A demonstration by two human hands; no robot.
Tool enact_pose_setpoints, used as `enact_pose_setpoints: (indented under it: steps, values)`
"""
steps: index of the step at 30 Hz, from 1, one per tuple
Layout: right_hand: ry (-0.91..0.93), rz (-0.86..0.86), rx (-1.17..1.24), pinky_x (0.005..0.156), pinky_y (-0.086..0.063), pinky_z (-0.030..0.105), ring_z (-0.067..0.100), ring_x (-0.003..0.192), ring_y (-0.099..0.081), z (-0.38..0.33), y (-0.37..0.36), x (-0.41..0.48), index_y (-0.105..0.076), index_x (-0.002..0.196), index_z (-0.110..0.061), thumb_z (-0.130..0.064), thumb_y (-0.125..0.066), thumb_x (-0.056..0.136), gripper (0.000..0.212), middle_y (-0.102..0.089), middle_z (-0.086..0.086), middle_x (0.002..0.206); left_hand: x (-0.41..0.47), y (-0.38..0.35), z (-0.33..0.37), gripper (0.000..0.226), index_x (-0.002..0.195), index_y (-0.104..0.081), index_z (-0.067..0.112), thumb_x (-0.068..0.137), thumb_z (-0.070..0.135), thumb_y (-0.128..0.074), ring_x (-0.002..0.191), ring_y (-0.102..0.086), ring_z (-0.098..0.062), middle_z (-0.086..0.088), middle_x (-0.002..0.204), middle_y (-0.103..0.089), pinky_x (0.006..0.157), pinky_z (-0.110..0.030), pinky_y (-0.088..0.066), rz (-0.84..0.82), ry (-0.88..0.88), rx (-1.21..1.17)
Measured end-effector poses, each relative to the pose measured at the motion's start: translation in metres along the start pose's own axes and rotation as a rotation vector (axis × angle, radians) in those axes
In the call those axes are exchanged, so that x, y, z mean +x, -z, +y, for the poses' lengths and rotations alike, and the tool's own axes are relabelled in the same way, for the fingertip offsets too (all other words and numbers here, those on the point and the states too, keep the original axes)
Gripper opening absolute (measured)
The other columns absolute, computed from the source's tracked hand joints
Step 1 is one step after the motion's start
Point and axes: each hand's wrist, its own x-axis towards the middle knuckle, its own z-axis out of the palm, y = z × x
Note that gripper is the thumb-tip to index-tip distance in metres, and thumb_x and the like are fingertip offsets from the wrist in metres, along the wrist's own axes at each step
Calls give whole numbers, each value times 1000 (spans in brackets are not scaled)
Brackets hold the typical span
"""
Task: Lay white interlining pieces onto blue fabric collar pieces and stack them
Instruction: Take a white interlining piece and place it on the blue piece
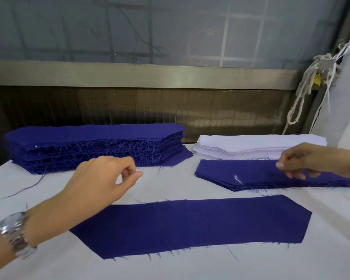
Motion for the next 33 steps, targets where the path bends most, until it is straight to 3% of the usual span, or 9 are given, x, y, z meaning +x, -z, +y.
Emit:
enact_pose_setpoints:
  steps: [4,7,9,13,19,23,33]
  values:
    - [-65,303,76,52,-39,23,15,60,-55,-2,14,17,-73,88,-6,-17,-66,97,16,-71,8,75,49,-18,32,13,91,-60,40,96,48,-51,77,-52,6,23,82,-59,59,-12,-34,-7,-96,-107]
    - [-136,559,141,58,-39,26,22,67,-55,11,23,34,-71,95,2,-11,-64,97,15,-69,15,85,85,-42,60,18,102,-67,30,99,38,-52,83,-53,-2,16,93,-63,70,-21,-47,41,-134,-221]
    - [-136,713,89,60,-42,28,28,72,-57,24,25,43,-70,92,4,-9,-63,96,15,-69,20,91,107,-59,78,20,106,-69,26,101,34,-52,88,-55,-6,12,98,-63,76,-31,-52,38,-139,-263]
    - [-213,921,-121,83,-48,42,43,90,-60,56,35,56,-73,86,-4,-13,-59,95,20,-69,23,93,147,-89,103,27,106,-71,20,103,33,-48,94,-59,-16,4,104,-65,79,-40,-54,6,-129,-264]
    - [-308,1012,-235,81,-48,43,47,91,-59,83,48,76,-77,98,-8,-14,-54,96,24,-68,25,100,187,-118,121,40,106,-73,12,104,38,-43,90,-62,-22,-6,108,-64,68,-33,-51,-19,-82,-153]
    - [-313,1019,-264,85,-49,46,49,98,-60,93,55,89,-77,105,-6,-15,-55,97,26,-68,28,111,202,-128,126,41,110,-71,10,103,42,-46,100,-59,-25,-7,112,-62,72,-34,-50,-66,-85,-42]
    - [-420,947,-220,87,-49,45,49,102,-58,112,67,108,-74,97,3,-18,-54,97,30,-63,32,110,210,-137,130,35,108,-70,8,102,38,-51,100,-57,-21,-7,112,-61,72,-28,-44,-98,-74,5]
